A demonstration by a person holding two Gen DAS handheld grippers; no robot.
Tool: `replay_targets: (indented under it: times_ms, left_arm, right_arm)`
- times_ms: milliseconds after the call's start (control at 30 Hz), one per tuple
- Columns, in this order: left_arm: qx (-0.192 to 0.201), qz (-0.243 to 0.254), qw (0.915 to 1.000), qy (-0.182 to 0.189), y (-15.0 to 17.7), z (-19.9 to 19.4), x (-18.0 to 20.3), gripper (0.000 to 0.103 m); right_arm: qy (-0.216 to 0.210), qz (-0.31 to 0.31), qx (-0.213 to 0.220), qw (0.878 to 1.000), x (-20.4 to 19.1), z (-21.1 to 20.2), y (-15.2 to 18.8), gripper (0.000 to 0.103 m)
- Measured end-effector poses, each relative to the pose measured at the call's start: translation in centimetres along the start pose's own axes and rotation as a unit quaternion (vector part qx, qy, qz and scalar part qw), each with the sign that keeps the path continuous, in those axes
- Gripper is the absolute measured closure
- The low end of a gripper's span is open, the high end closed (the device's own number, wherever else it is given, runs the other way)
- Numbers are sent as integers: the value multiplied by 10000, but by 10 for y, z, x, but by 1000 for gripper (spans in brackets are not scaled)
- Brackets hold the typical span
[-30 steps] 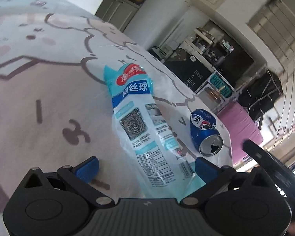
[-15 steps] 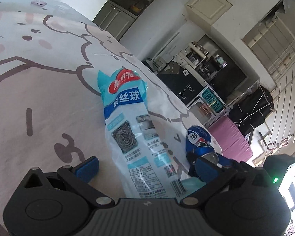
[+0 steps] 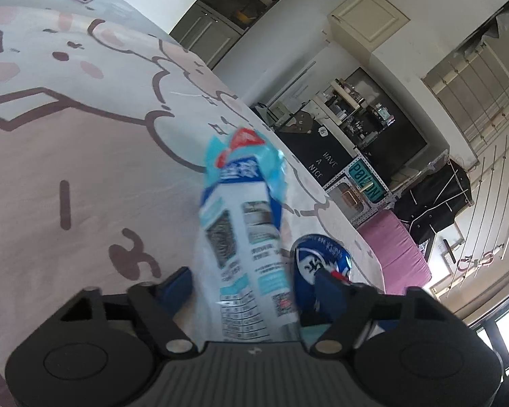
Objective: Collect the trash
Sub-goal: 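Grasp the blue steel-wool package with the left tool while the right tool grasps a blue can, then grasp a second blue can with the right tool while the left tool holds the package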
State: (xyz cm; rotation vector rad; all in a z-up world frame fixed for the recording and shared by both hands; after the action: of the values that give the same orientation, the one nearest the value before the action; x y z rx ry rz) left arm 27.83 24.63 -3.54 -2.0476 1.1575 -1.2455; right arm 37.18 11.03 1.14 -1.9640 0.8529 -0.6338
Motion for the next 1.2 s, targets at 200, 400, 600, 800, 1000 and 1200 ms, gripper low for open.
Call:
replay_targets:
  times_ms: [200,400,600,800,1000,1200]
  left_arm:
    - [-271,238,9993,135,7,1,1,78]
    - [-236,719,9969,211,13,-3,14,91]
    - [-230,993,9943,313,19,-7,26,93]
    - [-254,1140,9926,340,24,-8,35,93]
    - [-314,1321,9898,435,28,-5,41,94]
    - [-335,1436,9881,433,30,-1,46,94]
  right_arm:
    - [188,28,-117,9998,-6,-18,10,39]
    - [499,595,-192,9968,12,-41,21,39]
    - [603,1063,-375,9918,14,-71,36,39]
    - [230,1179,-307,9923,-2,-100,48,39]
    - [-57,742,-69,9972,-14,-103,58,27]
    - [-540,142,-149,9983,-24,-104,62,31]
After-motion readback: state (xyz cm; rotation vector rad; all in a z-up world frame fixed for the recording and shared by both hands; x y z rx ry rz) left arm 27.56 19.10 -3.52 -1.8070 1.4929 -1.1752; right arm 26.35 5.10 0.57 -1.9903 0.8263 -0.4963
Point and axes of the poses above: each gripper's, at about its wrist camera, not at the fingertips, and z roughly the way its jaws point, x to its right, y to its underside, the point moved 2 cm from there along z, roughly the way its jaws point, and after that the axes turned 15 degrees about z, right-handed, at the moved point
